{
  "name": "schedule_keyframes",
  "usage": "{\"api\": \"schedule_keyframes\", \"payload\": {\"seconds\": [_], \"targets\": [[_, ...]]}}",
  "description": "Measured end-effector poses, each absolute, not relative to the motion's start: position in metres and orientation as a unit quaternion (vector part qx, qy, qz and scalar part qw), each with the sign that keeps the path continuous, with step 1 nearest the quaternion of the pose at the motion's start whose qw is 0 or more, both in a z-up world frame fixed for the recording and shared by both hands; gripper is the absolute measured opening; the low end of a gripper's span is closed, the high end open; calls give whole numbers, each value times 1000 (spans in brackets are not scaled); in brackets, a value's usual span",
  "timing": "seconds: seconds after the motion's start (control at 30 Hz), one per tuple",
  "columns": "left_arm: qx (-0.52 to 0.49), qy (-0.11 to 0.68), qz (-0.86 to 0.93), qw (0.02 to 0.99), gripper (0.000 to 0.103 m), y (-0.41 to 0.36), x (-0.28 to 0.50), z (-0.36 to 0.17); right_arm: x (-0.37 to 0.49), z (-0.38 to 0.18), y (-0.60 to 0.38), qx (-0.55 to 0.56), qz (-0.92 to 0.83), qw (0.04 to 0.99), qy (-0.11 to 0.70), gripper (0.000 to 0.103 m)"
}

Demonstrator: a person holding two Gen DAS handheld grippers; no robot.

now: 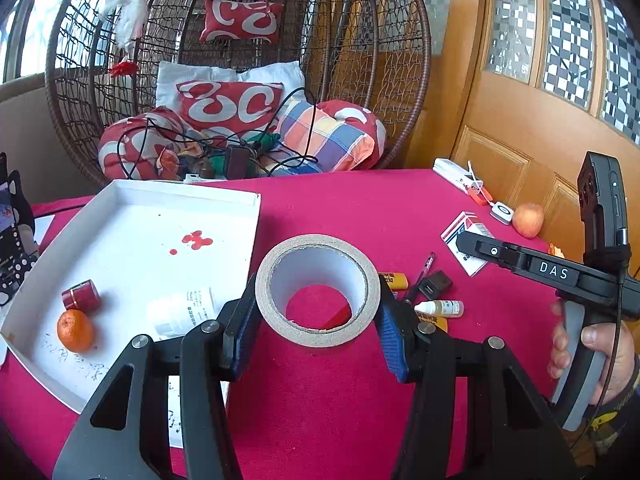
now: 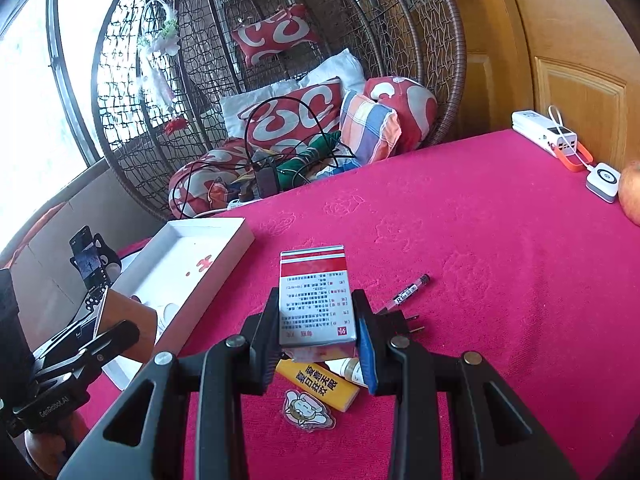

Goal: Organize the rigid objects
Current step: 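Carry the tape roll and medicine box over the white tray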

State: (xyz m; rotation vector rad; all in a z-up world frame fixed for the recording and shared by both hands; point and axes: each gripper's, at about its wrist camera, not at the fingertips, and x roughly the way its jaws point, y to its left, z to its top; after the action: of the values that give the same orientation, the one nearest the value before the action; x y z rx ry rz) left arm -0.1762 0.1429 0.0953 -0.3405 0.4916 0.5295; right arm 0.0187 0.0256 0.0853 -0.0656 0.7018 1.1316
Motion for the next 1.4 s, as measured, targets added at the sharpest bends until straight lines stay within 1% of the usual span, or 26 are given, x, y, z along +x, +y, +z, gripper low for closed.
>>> {"api": "schedule_keyframes", "payload": {"seconds": [0.53, 0.77, 0.97, 1.1, 1.2, 1.4], "targets": [[-223, 189, 332, 897, 52, 195, -241, 98, -26, 114, 71, -60, 592, 750, 291, 33], [-250, 172, 360, 882, 52, 216, -268, 95, -43, 112, 94, -73, 615, 722, 308, 33], [-240, 171, 379, 877, 52, 237, -280, 105, -61, 116, 113, -100, 627, 712, 299, 33], [-236, 179, 392, 871, 52, 261, -280, 112, -69, 122, 132, -110, 638, 702, 296, 33], [-239, 203, 413, 855, 52, 286, -273, 110, -74, 121, 151, -117, 644, 693, 301, 33], [-242, 241, 445, 828, 52, 319, -265, 92, -84, 104, 192, -145, 643, 675, 331, 33]]}}
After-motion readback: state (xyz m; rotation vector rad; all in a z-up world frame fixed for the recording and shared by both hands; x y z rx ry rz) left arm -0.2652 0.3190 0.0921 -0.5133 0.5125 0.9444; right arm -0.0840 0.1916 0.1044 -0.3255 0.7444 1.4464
